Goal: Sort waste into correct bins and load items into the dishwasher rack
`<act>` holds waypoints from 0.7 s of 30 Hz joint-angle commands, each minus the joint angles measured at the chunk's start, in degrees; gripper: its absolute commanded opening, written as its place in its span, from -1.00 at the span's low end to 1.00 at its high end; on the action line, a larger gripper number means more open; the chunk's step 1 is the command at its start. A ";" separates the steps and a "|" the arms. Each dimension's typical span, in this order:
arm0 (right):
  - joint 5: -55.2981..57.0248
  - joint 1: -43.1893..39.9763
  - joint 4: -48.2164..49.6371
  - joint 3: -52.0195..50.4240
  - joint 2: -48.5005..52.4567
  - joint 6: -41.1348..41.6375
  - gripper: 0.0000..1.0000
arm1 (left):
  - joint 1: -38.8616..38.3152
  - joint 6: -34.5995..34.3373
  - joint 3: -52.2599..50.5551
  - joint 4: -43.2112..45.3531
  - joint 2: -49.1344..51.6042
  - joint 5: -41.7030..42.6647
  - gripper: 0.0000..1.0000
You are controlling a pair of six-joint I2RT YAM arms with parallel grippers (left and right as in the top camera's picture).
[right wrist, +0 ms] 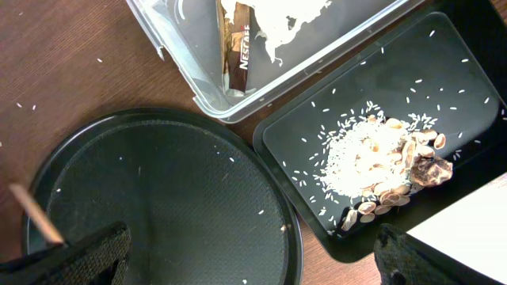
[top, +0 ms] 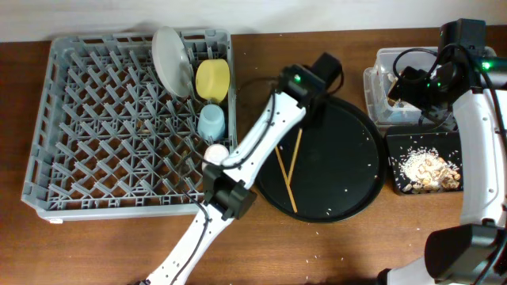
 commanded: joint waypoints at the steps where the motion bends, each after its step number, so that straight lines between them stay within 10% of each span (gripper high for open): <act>1: 0.50 -0.04 0.00 -0.07 0.09 0.04 0.97 | 7.48 8.83 1.09 -2.93 -9.75 -1.05 -0.99; 7: 0.50 -0.04 0.00 -0.07 0.09 0.04 0.97 | 26.49 14.99 0.37 -4.70 -19.34 1.09 -0.99; 13: 0.50 -0.04 0.00 -0.07 0.09 0.02 0.97 | 34.03 17.62 -22.95 -2.73 -19.34 -3.87 -0.99; 14: 0.50 -0.04 0.00 -0.07 0.09 0.04 0.97 | 34.10 18.38 -25.22 -1.66 -19.34 -3.91 -0.76; 15: 0.50 -0.04 0.00 -0.07 0.09 0.04 0.97 | 34.03 18.36 -26.25 -1.49 -19.34 -3.85 0.36; 16: 0.50 -0.04 0.00 -0.07 0.09 0.02 0.97 | 33.79 18.34 -26.23 -1.44 -19.34 -3.65 0.73; 21: 0.50 -0.04 0.00 -0.07 0.09 0.02 0.97 | 25.42 4.96 -20.24 -1.73 -21.94 0.96 0.97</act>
